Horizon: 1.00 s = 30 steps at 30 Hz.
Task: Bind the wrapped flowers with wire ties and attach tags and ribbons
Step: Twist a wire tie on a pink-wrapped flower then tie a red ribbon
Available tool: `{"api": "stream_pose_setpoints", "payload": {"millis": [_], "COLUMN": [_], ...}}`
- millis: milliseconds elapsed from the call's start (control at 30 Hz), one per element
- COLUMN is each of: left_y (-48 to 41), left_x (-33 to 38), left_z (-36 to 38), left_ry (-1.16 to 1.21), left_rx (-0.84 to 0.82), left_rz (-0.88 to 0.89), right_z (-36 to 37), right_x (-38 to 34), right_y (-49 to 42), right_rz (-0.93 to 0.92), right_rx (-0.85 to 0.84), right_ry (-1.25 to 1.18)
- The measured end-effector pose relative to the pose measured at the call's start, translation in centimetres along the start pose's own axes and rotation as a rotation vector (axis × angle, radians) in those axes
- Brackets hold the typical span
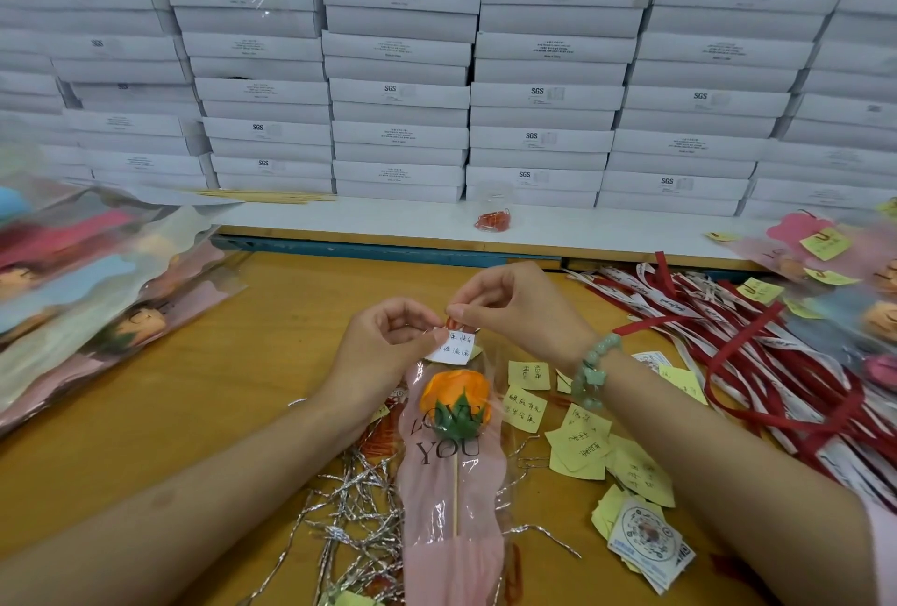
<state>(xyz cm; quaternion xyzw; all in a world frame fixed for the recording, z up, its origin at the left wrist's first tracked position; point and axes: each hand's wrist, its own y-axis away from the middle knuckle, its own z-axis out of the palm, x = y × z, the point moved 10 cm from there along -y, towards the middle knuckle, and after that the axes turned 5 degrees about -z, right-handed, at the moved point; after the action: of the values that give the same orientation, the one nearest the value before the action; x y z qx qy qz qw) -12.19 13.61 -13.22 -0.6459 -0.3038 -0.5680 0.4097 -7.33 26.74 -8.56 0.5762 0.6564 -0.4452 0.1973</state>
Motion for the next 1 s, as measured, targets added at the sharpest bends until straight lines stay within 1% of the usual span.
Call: {"api": "stream_pose_setpoints", "payload": {"millis": [167,733,900,1000], "left_y": [0.04,-0.07,-0.15,-0.14], "left_x": [0.13,0.07,-0.03,0.11], "left_z": [-0.23,-0.33,-0.48,-0.52], "left_ry": [-0.001,0.083,0.096,0.083], "left_rx": [0.031,0.005,0.017,0.031], "left_rz": [0.001,-0.01,-0.028,-0.012], "right_z": [0.11,0.74,0.64,0.84], "right_x": [0.01,-0.23,0.12,0.58], "right_y": [-0.01,-0.1,-0.08,0.01], "right_rz": [0.015,-0.022,0.0,0.034], "right_rx": [-0.015,-0.04,-0.051,-0.095], "right_ry": [0.011,0.085,0.049,0.021]}}
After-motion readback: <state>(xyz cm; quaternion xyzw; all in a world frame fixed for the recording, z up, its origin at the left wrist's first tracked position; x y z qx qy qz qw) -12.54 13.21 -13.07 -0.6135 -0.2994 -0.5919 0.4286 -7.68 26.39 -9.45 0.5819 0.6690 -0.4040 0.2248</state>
